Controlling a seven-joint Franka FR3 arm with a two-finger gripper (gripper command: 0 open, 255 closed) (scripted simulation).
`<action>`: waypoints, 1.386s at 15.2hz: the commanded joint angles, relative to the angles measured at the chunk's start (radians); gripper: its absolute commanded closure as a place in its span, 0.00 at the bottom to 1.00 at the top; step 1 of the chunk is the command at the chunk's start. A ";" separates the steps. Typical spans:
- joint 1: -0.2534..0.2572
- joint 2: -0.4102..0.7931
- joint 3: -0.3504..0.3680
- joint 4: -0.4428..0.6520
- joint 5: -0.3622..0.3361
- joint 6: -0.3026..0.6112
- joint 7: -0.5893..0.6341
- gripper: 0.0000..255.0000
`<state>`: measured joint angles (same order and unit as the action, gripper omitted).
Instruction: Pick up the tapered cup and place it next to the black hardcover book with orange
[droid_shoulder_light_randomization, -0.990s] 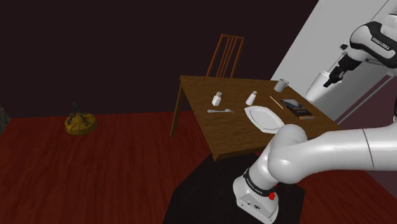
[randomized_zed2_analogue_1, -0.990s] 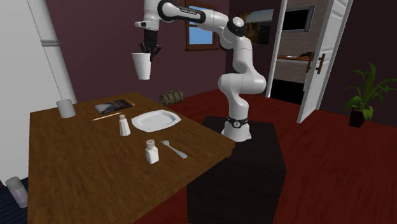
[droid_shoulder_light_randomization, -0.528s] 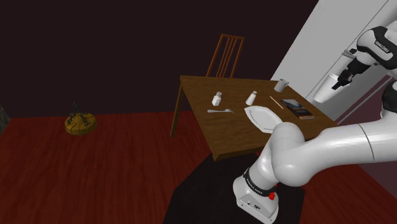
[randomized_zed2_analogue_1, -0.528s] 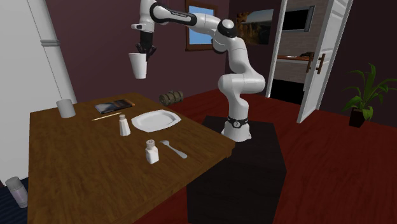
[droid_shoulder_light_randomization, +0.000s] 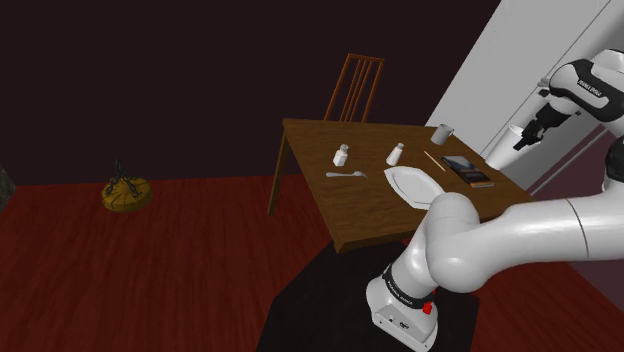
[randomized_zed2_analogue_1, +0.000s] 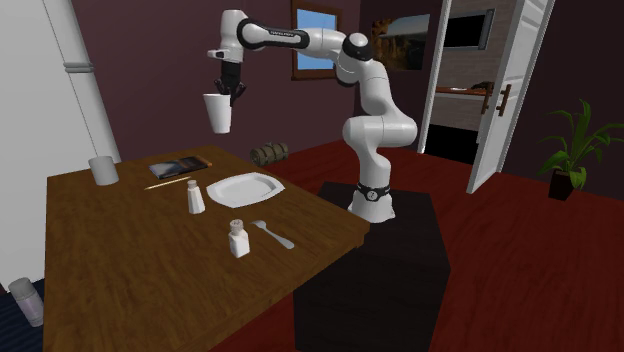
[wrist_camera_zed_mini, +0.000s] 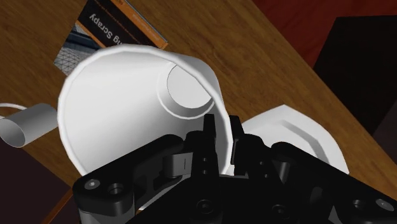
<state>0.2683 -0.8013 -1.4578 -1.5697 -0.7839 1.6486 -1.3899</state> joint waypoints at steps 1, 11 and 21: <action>-0.012 -0.009 -0.002 -0.027 -0.008 0.021 0.005 1.00; -0.041 -0.049 -0.039 -0.145 -0.056 0.122 0.036 1.00; -0.048 -0.088 -0.097 -0.235 -0.112 0.217 0.065 1.00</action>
<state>0.2185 -0.8841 -1.5459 -1.8000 -0.8894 1.8567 -1.3248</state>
